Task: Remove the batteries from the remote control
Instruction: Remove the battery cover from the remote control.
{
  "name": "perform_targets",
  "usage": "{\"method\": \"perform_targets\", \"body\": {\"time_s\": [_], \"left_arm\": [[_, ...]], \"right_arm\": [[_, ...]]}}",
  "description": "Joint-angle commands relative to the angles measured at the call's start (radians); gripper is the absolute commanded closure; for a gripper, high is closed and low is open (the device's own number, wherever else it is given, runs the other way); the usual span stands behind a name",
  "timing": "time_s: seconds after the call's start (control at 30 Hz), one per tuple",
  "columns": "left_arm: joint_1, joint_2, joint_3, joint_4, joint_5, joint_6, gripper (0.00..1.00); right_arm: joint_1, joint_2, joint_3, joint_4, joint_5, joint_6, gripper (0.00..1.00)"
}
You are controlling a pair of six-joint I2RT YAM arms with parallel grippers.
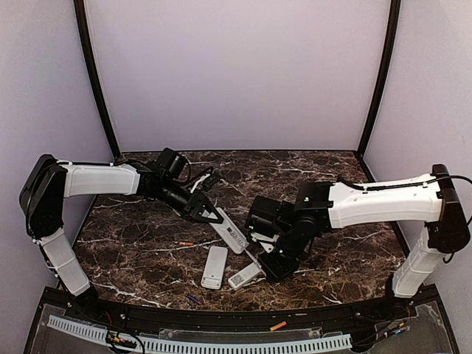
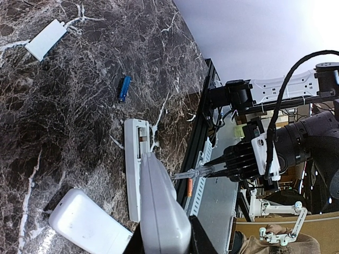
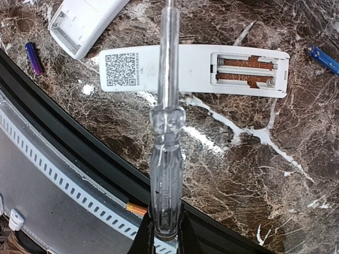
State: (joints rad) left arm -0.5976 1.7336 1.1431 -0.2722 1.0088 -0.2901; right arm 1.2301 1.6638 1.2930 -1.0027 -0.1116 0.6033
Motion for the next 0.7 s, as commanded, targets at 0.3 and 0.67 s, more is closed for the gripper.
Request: {"method": "perform_targets", "body": {"time_s": [0.3,0.67], "left_arm": [[0.003,-0.029,0.012,0.005,0.066,0.008,1.00],[-0.004,-0.016,0.013,0.000,0.067,0.009,1.00]], "right_arm": [[0.005,0.020,0.014,0.011,0.049,-0.007,1.00],[0.006,0.016,0.034,0.031,0.079,-0.014,1.00]]}}
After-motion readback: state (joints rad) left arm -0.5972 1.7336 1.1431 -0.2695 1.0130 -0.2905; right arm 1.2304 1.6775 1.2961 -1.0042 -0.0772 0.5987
